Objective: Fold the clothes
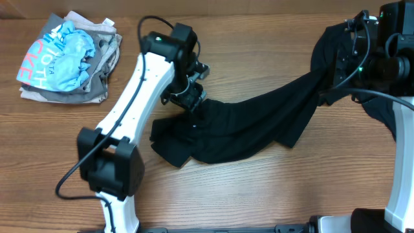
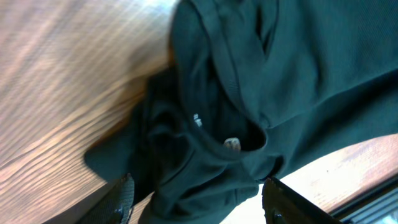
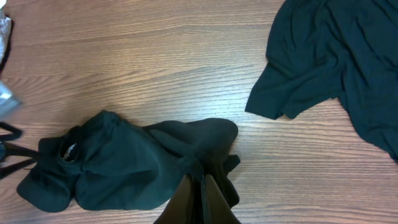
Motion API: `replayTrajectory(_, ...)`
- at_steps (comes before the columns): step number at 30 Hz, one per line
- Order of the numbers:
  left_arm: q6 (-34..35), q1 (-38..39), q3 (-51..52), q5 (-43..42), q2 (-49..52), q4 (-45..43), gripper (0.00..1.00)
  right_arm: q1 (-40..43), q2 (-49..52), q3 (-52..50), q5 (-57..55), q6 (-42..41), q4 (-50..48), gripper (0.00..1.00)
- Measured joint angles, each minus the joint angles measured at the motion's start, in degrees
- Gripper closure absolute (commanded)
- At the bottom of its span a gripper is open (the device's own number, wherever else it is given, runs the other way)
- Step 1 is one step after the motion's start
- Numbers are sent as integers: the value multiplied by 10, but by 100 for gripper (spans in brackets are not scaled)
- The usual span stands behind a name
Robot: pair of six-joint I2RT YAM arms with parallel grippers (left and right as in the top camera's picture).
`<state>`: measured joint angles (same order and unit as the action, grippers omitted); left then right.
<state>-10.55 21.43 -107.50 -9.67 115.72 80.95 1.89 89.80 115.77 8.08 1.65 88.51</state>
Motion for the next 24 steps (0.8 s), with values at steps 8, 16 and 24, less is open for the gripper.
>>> replayTrajectory(8, -99, 43, 4, -32, 14, -17, 20, 0, 0, 0, 0, 1, 0, 96)
replayTrajectory(16, -157, 44, 75, -34, 14, -58, 28, 0, 0, 0, 0, 1, 0, 96)
replayTrajectory(24, -160, 44, 128, -24, 14, -106, 54, 0, 0, 0, 0, 1, 7, 96)
